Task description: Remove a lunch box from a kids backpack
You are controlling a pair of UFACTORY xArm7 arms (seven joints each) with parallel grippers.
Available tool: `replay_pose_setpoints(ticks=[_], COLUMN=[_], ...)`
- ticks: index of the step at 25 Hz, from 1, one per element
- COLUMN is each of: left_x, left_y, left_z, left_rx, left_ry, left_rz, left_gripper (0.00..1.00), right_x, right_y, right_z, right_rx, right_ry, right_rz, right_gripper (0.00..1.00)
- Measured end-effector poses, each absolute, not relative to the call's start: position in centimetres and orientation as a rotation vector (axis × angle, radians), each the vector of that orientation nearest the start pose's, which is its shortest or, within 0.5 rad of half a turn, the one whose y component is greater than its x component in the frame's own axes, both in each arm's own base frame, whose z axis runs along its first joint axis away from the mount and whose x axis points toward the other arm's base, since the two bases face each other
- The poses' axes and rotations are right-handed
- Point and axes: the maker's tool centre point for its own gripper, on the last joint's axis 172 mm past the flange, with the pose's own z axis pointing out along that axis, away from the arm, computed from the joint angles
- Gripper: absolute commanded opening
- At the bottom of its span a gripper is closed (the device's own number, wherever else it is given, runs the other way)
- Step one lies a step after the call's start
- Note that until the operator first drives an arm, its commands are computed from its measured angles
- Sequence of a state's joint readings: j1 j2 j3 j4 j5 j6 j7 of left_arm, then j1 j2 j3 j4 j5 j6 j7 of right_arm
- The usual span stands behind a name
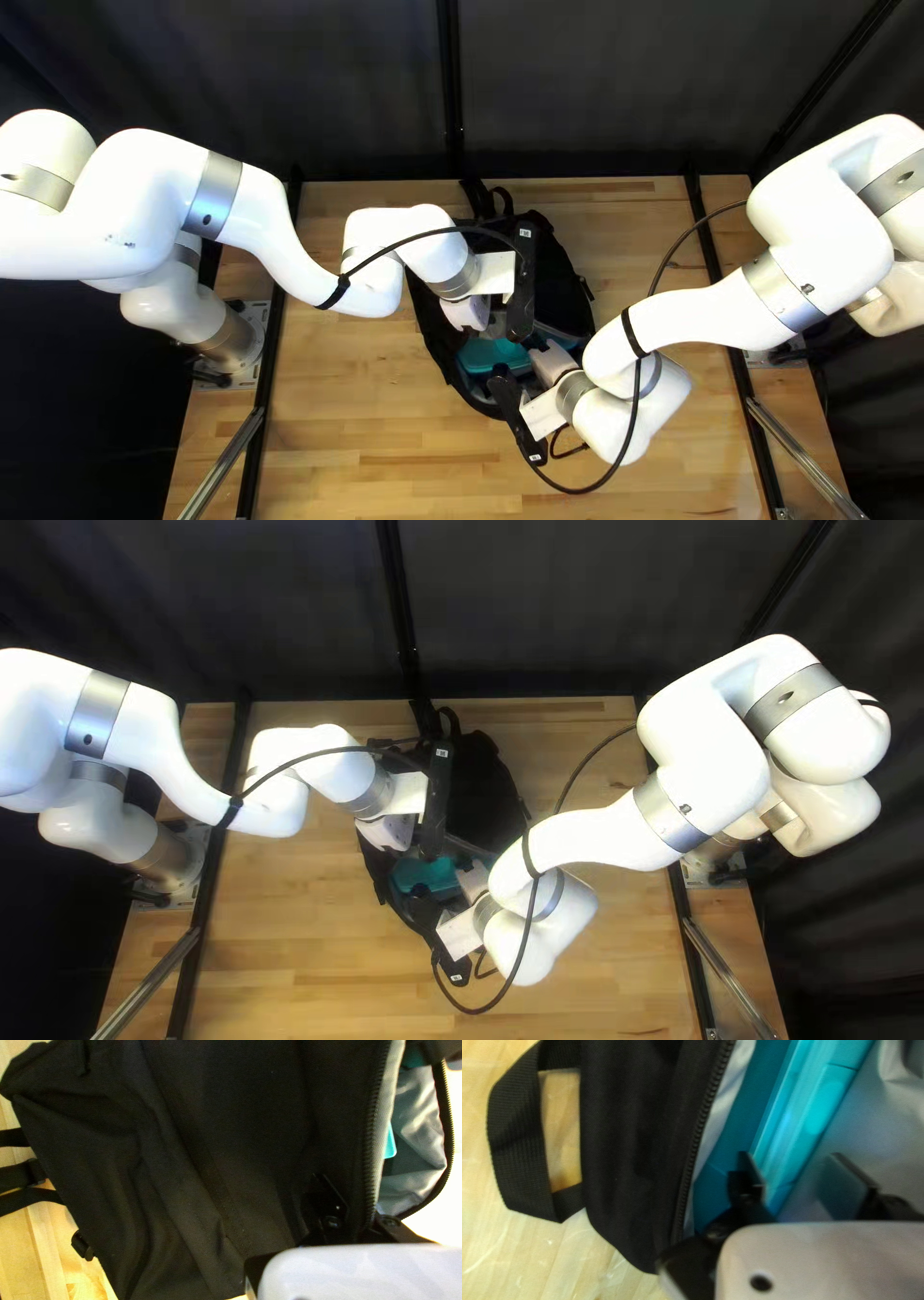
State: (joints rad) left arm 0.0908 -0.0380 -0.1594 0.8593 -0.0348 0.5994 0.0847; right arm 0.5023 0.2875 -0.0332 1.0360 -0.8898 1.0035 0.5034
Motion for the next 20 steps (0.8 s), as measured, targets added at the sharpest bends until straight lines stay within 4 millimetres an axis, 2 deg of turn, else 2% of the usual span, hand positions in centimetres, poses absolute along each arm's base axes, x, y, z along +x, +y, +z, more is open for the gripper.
replay_pose_setpoints(ticks=[11,20], left_x=[51.0,51.3], left_y=[-3.7,-3.9], left_z=[17.6,17.7], left_rx=[-3.113,-3.113], left_ry=[0.205,0.218], left_rz=[-0.465,-0.463], left_gripper=[0.00,0.00], right_x=[49.1,49.5], right_y=[10.5,10.2], right_z=[13.1,16.3], right_rx=[2.319,2.293], right_ry=[0.716,0.761], right_rz=[0.131,0.114], right_gripper=[0.00,0.00])
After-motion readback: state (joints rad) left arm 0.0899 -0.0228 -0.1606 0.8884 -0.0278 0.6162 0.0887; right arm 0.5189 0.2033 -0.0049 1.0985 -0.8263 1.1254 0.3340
